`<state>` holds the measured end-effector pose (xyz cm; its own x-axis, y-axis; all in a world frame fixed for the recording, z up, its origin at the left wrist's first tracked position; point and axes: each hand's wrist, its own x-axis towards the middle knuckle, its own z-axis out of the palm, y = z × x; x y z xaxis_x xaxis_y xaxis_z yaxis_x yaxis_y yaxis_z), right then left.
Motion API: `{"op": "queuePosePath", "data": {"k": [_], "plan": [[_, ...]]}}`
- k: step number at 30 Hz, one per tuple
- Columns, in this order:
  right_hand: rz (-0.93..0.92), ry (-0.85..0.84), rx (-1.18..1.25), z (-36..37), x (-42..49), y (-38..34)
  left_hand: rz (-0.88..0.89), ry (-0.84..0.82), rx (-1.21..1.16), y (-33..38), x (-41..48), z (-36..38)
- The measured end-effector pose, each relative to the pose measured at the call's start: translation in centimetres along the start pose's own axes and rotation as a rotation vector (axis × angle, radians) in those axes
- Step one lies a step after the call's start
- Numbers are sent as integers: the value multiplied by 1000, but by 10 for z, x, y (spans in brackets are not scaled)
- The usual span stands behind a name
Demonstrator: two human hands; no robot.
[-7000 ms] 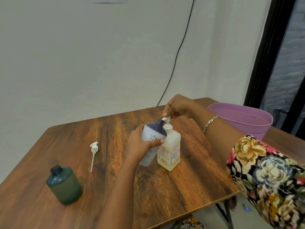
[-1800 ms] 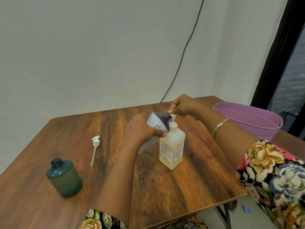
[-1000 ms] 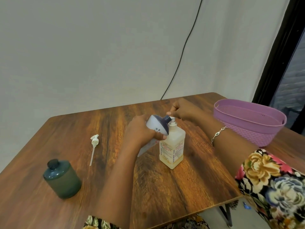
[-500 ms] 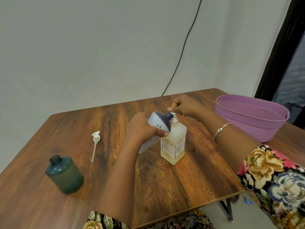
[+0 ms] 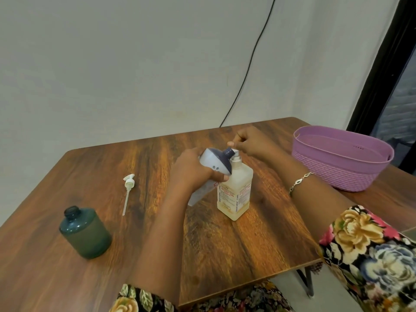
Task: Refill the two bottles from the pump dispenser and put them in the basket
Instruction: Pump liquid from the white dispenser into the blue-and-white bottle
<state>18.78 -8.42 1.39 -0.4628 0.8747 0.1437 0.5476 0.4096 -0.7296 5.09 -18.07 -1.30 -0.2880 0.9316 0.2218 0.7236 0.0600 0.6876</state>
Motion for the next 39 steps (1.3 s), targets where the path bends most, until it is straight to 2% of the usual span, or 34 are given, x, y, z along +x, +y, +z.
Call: {"op": "queuePosePath", "data": {"k": [3,8,14,25,33,39], "plan": [[-9,61,-20,-1,1,-8,-14,20,-28,3,-1,-4],[42,-9,-34,-12,6,-18,23,53,9,10,1,-11],[54,-23,-72,-2,5,-5,-15,5,-35,0,-6,1],[64,31,23,-8,0,-13,16,73,27,6,2,-1],[30,54,-14,-3,0,-10,2,67,6,-1,-4,5],[49,9,-49,-11,0,-17,15,85,1,3,0,0]]}}
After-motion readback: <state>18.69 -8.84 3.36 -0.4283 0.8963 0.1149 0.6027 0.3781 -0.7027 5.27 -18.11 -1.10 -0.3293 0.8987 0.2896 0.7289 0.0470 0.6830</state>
